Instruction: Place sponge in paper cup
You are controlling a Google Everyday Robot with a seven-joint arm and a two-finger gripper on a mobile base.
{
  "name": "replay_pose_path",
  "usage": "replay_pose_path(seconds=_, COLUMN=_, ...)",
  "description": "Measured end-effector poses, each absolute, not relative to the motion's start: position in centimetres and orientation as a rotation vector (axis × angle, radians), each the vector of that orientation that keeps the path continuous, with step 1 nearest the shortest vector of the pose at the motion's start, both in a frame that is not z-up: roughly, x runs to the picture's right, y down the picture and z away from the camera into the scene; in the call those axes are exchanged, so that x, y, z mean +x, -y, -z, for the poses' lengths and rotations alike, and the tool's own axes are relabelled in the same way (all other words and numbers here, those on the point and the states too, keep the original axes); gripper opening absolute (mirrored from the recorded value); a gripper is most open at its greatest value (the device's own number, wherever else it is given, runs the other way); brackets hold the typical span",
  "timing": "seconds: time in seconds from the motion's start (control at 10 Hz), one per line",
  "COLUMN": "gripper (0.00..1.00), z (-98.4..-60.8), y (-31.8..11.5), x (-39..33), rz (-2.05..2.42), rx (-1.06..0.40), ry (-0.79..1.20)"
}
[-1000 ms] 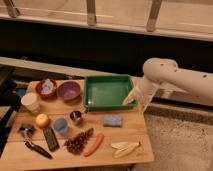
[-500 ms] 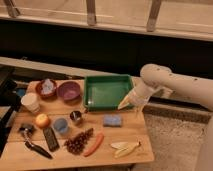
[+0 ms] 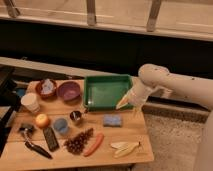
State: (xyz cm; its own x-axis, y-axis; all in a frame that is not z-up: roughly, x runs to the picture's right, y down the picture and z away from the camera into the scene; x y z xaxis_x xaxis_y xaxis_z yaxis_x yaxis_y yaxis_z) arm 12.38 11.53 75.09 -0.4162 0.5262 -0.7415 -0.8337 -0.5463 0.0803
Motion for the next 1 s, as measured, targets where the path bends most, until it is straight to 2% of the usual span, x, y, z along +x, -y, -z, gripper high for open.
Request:
replay_pose_path(seconds=0.5, gripper=0.65, z=-78.5, y=-12.3, x=8.3, rz=-1.937, rx=-0.733, ry=-0.437)
replay_pose_path(seconds=1.0, gripper=0.65, z=-81.5, y=-14.1, x=8.2, rz=-1.889, rx=-0.762, ry=-0.461)
